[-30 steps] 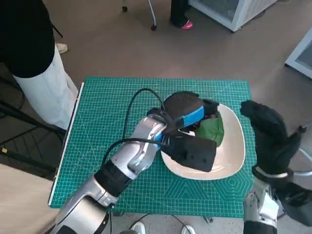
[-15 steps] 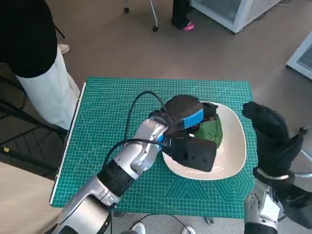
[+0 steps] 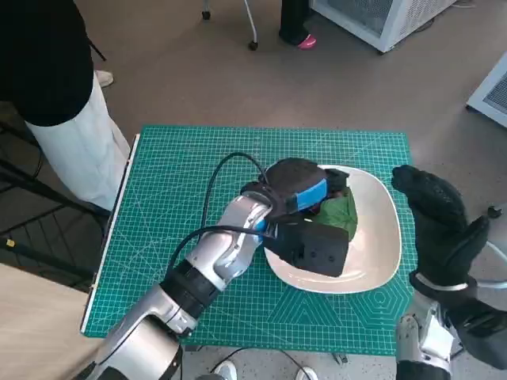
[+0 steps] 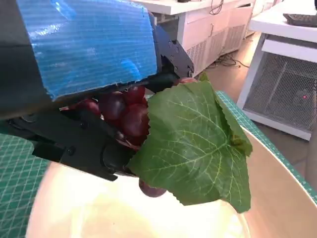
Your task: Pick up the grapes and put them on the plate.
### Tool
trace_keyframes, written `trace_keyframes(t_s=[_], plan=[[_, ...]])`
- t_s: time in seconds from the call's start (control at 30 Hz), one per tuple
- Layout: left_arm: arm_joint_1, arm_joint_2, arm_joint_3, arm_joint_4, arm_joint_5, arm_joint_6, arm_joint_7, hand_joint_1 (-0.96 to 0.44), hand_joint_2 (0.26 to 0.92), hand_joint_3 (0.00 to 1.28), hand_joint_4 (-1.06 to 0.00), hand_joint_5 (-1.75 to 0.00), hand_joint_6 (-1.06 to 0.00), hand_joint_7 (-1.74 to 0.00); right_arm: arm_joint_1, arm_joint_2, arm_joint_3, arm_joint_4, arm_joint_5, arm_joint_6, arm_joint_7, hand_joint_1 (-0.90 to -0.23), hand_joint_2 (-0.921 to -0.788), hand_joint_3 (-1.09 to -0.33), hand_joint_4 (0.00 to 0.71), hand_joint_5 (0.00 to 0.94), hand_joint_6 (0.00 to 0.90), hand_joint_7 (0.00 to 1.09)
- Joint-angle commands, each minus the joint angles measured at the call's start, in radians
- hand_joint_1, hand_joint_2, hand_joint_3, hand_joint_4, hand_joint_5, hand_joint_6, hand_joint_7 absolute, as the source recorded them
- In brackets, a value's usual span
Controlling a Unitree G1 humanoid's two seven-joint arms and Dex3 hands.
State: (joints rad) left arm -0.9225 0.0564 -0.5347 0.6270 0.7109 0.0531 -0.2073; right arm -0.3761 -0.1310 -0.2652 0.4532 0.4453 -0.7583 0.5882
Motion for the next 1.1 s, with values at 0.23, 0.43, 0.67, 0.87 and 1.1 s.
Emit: trace_keyframes(t_s=[0.23, 0.43, 0.67, 0.87, 1.1], plan=[[-0.015, -0.029, 0.013, 0.04, -0.098, -0.004, -0.123, -0.06, 0.834, 0.06, -0.17, -0.31, -0.3, -0.19, 0.006, -0.001, 0.005, 0.022, -0.009, 0.007, -0.003, -0.44, -0.921, -0.538, 0.623, 0.0, 0.57, 0.0], [-0.036, -0.023, 0.002, 0.091, -0.119, -0.06, -0.154, -0.26, 0.791, 0.01, -0.03, -0.04, -0.21, -0.02, 0.004, -0.001, 0.005, 0.025, -0.01, 0.005, -0.004, -0.439, -0.921, -0.539, 0.623, 0.0, 0.57, 0.0], [-0.033, -0.018, -0.006, 0.127, -0.099, -0.119, -0.091, -0.39, 0.801, 0.01, 0.0, 0.0, -0.18, 0.0, -0.001, -0.002, 0.004, 0.03, -0.006, 0.006, 0.0, -0.438, -0.921, -0.539, 0.623, 0.0, 0.569, 0.0], [-0.035, -0.013, 0.006, 0.16, -0.102, -0.158, -0.051, -0.46, 0.846, 0.02, 0.0, 0.0, -0.16, 0.0, -0.004, -0.001, 0.004, 0.031, -0.009, 0.004, -0.003, -0.438, -0.921, -0.54, 0.622, 0.0, 0.569, 0.0], [-0.02, 0.023, 0.046, 0.159, -0.135, -0.218, -0.024, -0.49, 0.886, 0.02, 0.0, 0.0, -0.15, 0.0, -0.006, 0.001, 0.004, 0.033, -0.011, 0.002, -0.006, -0.438, -0.921, -0.54, 0.622, 0.0, 0.569, 0.0]])
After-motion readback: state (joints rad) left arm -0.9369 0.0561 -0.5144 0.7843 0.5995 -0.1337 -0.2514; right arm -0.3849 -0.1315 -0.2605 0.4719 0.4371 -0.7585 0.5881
